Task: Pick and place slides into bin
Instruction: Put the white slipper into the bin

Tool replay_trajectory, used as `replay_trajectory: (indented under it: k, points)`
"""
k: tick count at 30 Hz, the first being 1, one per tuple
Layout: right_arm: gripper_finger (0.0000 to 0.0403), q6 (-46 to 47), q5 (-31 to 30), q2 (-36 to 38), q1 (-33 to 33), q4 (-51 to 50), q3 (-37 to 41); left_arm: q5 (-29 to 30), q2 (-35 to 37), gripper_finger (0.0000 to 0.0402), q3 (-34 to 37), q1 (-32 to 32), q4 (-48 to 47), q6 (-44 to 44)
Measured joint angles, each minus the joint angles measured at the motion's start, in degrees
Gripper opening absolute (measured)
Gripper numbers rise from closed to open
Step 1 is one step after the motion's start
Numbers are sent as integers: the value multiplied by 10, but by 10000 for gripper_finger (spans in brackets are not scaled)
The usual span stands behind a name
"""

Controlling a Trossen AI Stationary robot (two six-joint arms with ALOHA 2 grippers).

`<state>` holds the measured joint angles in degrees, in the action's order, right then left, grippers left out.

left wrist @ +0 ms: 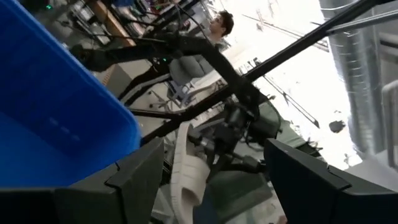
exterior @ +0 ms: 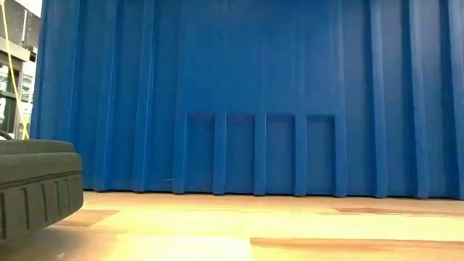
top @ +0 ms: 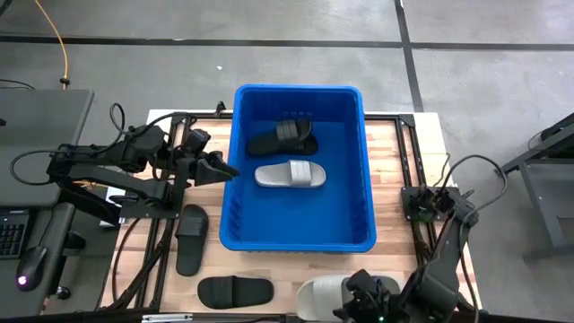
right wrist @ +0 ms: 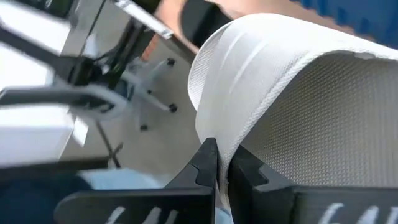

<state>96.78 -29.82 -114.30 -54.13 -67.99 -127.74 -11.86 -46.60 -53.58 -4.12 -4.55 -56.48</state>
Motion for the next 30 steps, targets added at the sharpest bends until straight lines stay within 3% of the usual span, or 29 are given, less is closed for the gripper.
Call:
replay_trajectory:
  k: [8, 19, 30]
  points:
    - [0, -158, 124, 0, 70, -6, -71, -28, -17, 264, 0, 0, 5, -36]
    - [0, -326, 269, 8, 176, 69, -72, -104, -67, 264, 0, 0, 39, -143]
    - [0, -429, 437, 9, 270, 165, -72, -111, -106, 264, 0, 0, 56, -191]
